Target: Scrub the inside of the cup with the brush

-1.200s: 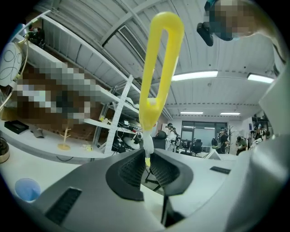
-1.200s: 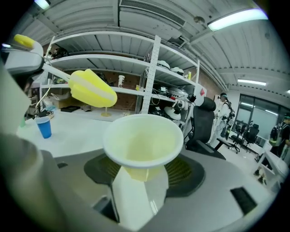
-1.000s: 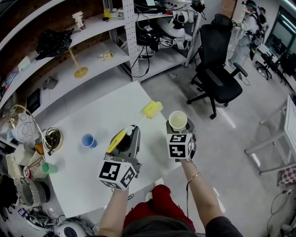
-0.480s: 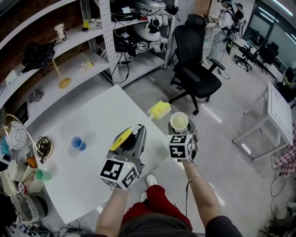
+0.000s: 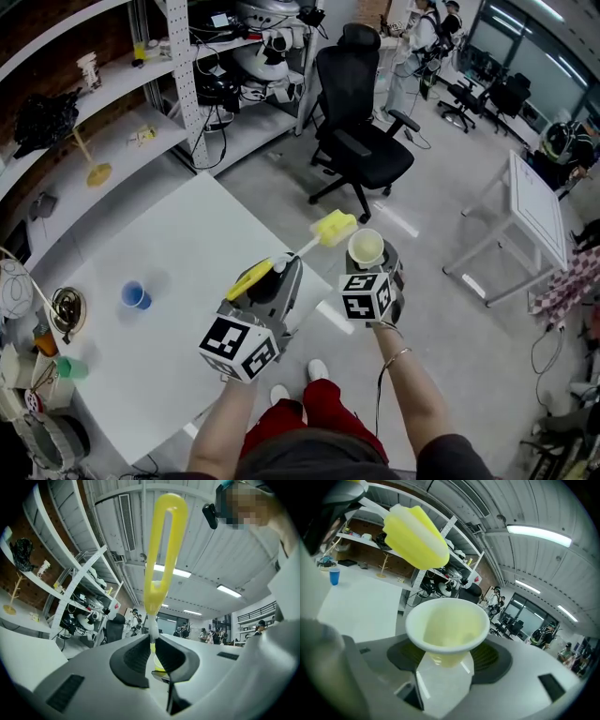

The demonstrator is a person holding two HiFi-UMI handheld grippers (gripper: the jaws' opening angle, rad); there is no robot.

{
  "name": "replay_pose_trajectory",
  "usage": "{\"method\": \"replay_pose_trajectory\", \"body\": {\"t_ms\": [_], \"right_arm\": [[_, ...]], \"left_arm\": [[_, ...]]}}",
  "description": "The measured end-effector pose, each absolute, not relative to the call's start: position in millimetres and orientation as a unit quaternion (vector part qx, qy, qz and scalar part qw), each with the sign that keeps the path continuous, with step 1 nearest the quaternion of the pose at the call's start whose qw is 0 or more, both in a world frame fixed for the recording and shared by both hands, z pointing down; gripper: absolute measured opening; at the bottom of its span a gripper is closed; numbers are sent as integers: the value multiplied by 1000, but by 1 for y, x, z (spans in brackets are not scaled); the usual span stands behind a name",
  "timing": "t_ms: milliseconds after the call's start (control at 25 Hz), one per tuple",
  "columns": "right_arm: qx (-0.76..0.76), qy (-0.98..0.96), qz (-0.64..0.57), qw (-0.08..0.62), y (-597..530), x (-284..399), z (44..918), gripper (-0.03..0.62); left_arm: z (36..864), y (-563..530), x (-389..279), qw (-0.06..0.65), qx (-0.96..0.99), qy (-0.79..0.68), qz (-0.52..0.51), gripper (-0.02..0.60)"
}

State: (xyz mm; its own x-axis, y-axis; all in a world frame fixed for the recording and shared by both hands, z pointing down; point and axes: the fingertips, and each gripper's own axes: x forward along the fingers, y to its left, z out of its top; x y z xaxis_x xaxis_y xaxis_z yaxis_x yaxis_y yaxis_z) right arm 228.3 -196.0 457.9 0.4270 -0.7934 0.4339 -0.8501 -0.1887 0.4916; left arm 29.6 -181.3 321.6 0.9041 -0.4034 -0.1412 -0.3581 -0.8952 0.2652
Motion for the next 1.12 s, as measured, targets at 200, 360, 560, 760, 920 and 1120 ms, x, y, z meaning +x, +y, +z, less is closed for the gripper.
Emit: {"method": "replay_pose_trajectory", "body": {"t_ms": [200,360,560,760,920,1120], "right_arm": [[776,-509,40,369,-182,248,451,299],[777,-498,33,383,-174,260,451,299],[774,-492,23,397,-161,278,452,299],[767,-486,-1,419,-152,295,452,299],[753,-481,-35,447,-144,307,449,299],[736,-484,-55,470,-126,321,451,299]], "left_arm": [[321,-170,49,134,973,-160,-96,43],[323,-160,69,141,978,-127,-86,43],[329,-142,100,143,985,-80,-54,43],[338,-133,129,134,989,-59,-18,43],[347,-127,154,120,992,-37,16,43],[352,-112,184,77,995,13,56,43]]}}
